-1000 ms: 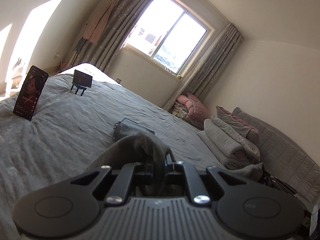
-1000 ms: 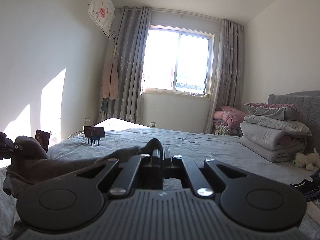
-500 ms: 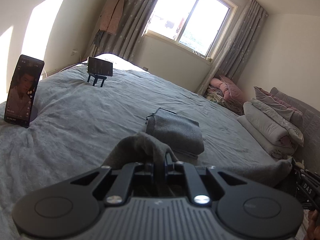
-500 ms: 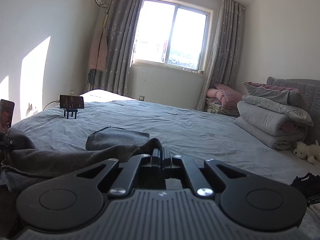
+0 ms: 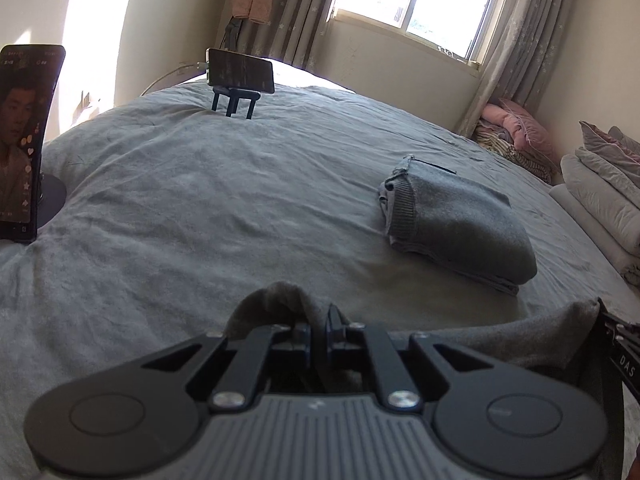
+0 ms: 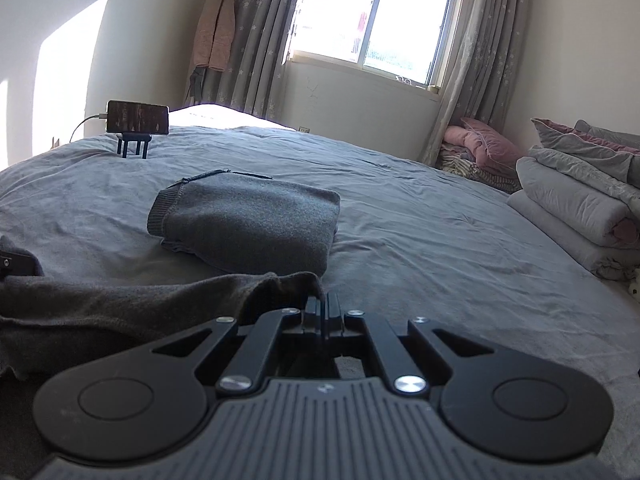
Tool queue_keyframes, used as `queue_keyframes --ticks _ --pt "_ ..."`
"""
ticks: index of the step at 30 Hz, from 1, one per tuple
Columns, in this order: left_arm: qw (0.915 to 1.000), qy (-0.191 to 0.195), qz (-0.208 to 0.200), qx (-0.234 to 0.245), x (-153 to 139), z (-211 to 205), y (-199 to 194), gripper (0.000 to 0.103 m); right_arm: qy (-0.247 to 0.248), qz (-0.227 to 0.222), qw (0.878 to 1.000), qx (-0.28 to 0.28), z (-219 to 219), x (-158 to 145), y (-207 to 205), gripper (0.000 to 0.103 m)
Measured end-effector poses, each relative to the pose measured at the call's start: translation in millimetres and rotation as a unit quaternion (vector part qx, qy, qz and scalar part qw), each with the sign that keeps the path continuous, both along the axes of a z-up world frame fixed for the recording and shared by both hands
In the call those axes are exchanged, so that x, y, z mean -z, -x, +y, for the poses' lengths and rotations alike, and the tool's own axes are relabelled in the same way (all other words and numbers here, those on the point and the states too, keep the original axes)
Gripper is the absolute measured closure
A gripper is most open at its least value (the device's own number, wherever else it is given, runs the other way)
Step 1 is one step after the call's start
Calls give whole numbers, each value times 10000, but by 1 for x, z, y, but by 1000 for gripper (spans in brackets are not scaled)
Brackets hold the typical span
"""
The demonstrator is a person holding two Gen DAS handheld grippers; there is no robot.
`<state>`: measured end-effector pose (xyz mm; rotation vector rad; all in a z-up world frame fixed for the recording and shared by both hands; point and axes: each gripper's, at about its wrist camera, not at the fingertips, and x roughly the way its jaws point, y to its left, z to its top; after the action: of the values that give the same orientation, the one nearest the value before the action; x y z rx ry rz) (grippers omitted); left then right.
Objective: Fold clothes
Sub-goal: 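Lift the grey fleece with both grippers and shake it out above the bed, then lay the fleece flat on the bed and open both grippers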
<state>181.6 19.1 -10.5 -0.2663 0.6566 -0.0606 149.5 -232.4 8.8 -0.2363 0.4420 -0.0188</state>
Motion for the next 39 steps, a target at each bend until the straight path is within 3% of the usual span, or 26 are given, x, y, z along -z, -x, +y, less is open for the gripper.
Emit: queue_keyframes --ticks 7,13,16,18,24,27,29,35,39 --pt "9994 -313 26 166 17 -10 -15 94 -132 666 9977 77 -6 37 -29 102" --pt "9982 -525 38 283 16 -16 -16 91 -128 863 9962 -22 -5 38 -28 97" --pt "9978 -521 45 402 11 -15 -8 77 -158 912 9957 -51 -5 33 -22 91" --pt "9978 -426 77 498 5 -14 -1 59 -243 943 9952 -47 -7 30 -17 91" --pt "9968 -414 162 660 -6 -13 27 43 -357 1046 9939 -24 -11 21 4 88" --pt "9958 -439 237 768 -9 -14 44 34 -402 1076 9934 -27 -12 17 19 80" --pt "9947 -516 282 846 -11 -15 58 32 -481 1035 9935 -23 -12 13 31 70" --pt "9895 -810 479 1099 -12 -20 95 28 -735 1103 9912 20 -11 6 62 67" --pt "9880 -861 618 1126 -9 -16 116 28 -899 1312 9873 -3 -9 4 77 59"
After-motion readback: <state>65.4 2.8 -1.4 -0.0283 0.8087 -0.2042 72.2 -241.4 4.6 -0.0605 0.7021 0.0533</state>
